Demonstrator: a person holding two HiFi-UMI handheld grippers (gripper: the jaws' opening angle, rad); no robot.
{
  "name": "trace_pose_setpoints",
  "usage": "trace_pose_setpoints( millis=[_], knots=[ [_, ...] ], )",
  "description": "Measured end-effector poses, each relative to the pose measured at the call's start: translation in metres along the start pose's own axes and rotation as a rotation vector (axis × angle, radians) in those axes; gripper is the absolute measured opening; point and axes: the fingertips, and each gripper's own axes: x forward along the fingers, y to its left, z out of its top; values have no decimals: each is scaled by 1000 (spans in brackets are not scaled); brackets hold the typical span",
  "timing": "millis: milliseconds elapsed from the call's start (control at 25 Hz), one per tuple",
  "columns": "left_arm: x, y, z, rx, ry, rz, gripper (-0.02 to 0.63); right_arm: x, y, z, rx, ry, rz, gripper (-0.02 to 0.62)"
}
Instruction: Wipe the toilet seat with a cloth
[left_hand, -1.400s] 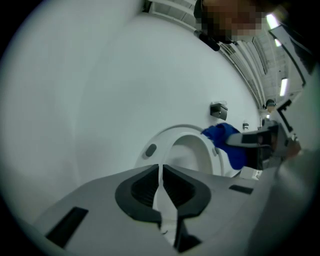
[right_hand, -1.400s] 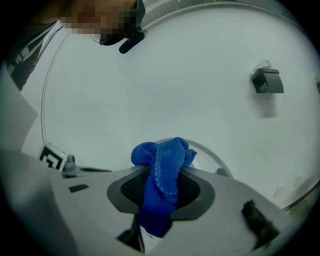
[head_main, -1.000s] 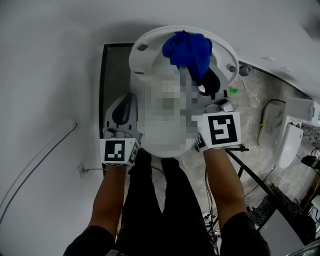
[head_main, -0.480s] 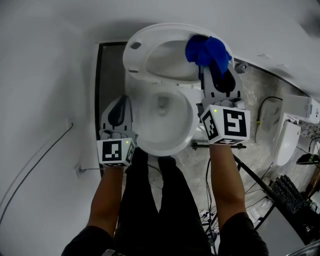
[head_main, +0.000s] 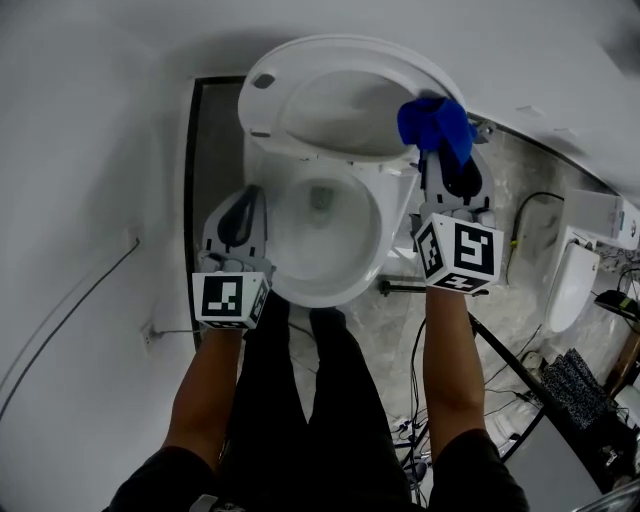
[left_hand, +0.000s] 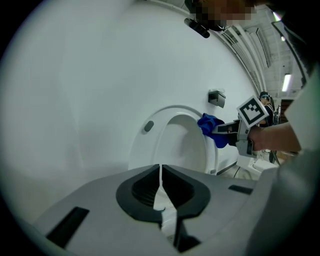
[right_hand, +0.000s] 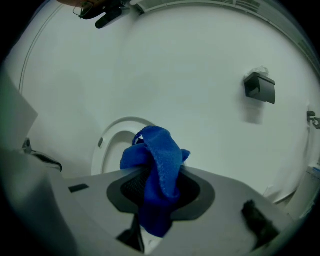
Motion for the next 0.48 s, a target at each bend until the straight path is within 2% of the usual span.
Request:
trace_pose_setpoints(
  millis=[480],
  knots=[
    [3, -10, -22, -27, 42, -25, 25, -7, -23, -81, 1, 131, -82, 110]
  ],
)
